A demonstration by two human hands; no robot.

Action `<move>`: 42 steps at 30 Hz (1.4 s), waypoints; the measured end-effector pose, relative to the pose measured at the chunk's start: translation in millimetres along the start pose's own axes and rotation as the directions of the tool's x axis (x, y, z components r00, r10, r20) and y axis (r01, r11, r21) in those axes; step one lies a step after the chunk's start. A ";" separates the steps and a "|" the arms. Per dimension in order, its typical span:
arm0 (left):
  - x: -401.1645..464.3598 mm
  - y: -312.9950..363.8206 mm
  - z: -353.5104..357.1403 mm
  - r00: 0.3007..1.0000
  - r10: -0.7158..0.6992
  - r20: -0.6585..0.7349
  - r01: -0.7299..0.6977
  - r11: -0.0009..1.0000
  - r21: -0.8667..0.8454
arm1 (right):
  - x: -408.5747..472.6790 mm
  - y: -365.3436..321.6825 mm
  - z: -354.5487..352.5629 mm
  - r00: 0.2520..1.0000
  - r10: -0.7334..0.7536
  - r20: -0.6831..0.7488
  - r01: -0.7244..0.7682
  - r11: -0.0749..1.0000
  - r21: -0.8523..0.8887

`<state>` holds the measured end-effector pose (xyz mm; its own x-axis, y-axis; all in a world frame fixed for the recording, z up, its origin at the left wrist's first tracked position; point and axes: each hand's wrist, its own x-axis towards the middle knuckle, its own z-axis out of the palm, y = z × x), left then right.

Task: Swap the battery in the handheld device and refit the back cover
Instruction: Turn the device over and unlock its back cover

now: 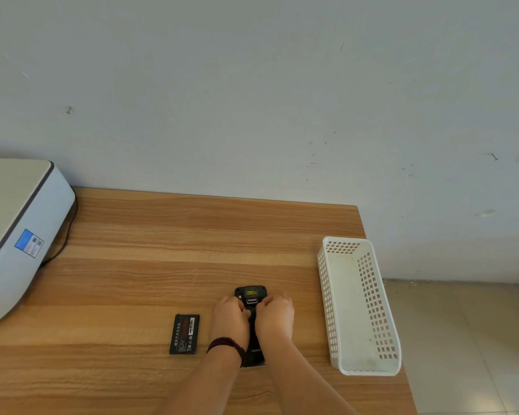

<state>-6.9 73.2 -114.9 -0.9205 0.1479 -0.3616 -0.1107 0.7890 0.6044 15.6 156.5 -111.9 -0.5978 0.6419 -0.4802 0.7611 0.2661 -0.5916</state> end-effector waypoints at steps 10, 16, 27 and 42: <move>0.3 -3.1 -6.3 1.000 -0.001 0.010 0.001 1.000 -0.011 | 5.5 16.4 -23.7 0.994 0.050 0.095 -0.059 0.994 0.090; 5.3 -8.2 -10.9 0.998 0.057 0.040 -0.055 0.997 -0.052 | 19.1 10.6 -38.5 0.887 -0.369 0.279 0.456 0.800 -0.390; 7.5 -4.9 -12.1 0.993 0.083 0.083 -0.084 0.996 0.005 | 25.2 1.7 -43.5 0.753 -0.435 0.494 0.658 0.471 -0.588; 4.6 -1.3 -14.6 0.989 0.054 0.134 -0.054 0.999 -0.006 | 9.7 -13.6 -13.2 0.988 0.106 0.109 -0.071 0.957 -0.282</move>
<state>-16.4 64.2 -107.0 -0.8665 0.2692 -0.4205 -0.0634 0.7761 0.6275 2.7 168.6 -100.0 -0.5376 0.5844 -0.6078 0.8419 0.4117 -0.3488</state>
